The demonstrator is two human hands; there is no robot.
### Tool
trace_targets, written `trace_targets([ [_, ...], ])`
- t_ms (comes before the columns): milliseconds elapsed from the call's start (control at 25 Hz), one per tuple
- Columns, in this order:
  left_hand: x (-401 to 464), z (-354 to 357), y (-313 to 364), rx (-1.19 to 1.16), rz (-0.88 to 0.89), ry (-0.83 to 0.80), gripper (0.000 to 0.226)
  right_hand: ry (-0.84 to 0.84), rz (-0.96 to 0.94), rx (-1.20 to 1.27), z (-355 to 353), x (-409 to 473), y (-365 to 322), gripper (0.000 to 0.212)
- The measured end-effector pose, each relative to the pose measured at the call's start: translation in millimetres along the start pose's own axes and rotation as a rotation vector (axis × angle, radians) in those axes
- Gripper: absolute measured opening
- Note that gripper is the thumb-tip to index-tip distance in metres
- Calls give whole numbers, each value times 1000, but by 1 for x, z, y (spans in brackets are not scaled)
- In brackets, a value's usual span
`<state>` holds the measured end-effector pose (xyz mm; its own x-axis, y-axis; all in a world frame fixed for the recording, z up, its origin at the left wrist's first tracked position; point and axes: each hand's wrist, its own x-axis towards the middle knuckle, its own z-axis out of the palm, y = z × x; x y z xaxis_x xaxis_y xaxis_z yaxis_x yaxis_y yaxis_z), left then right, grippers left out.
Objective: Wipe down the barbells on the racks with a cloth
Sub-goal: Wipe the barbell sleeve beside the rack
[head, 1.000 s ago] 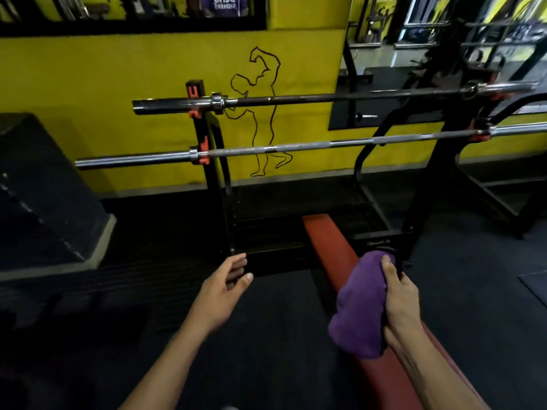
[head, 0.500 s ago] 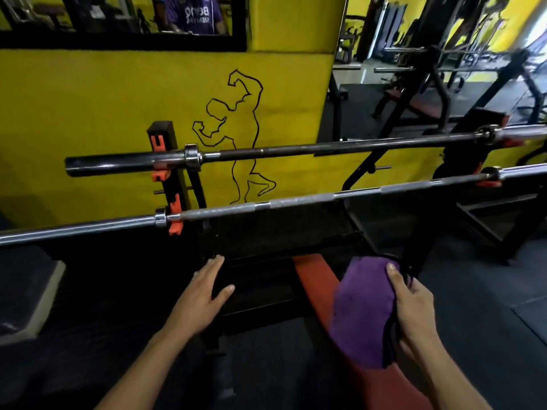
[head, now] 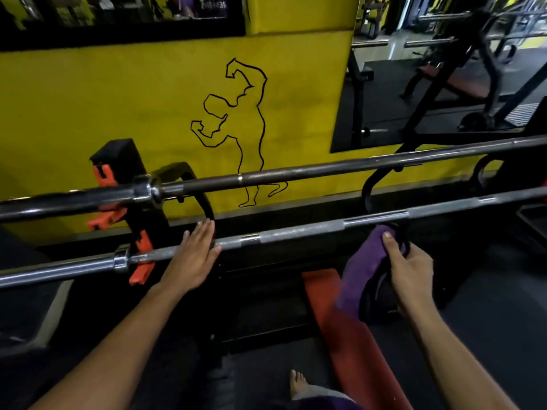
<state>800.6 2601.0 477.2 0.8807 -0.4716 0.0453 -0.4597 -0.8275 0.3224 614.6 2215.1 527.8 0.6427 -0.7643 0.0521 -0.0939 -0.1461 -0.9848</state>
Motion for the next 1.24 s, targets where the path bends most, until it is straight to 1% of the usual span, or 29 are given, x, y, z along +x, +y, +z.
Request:
trace_targets([
  [40, 9, 7, -2, 17, -21, -9, 88, -37, -56, -75, 9, 19, 3, 42],
  [120, 19, 23, -1, 93, -65, 22, 89, -125, -156, -206, 32, 54, 14, 38],
  [240, 19, 39, 3, 174, -140, 56, 75, -247, -347, -412, 70, 87, 44, 25],
  [360, 23, 43, 1, 217, -151, 84, 72, -333, -587, -610, 95, 98, 66, 36],
  [440, 25, 44, 0, 225, -165, 76, 72, -348, -733, -698, 106, 104, 68, 33],
  [520, 23, 48, -2, 233, -166, 90, 71, -355, -791, -840, 123, 104, 63, 31],
  [600, 23, 49, -1, 246, -174, 102, 68, -425, -788, -969, 153, 98, 50, 33],
  [680, 25, 49, 1, 252, -185, 97, 68, -546, -801, -1013, 192, 78, 40, 39],
  [720, 24, 49, 1, 246, -195, 87, 68, -601, -839, -1005, 209, 62, 36, 40],
  [840, 22, 47, 5, 240, -211, 92, 69, -672, -1023, -954, 236, 24, 31, 39],
  [920, 22, 48, 7, 226, -222, 108, 70, -753, -1123, -891, 226, 28, 39, 41],
  [1000, 20, 51, 8, 202, -254, 122, 71, -803, -1246, -882, 194, 46, 57, 54],
  [1040, 20, 53, 9, 197, -267, 131, 71, -790, -1275, -892, 174, 60, 67, 63],
  [1080, 21, 54, 10, 194, -273, 141, 71, -754, -1277, -896, 154, 75, 78, 68],
  [1120, 21, 55, 10, 187, -273, 147, 71, -704, -1258, -892, 134, 91, 86, 69],
  [1240, 21, 57, 9, 163, -272, 153, 70, -589, -1091, -878, 88, 128, 92, 51],
])
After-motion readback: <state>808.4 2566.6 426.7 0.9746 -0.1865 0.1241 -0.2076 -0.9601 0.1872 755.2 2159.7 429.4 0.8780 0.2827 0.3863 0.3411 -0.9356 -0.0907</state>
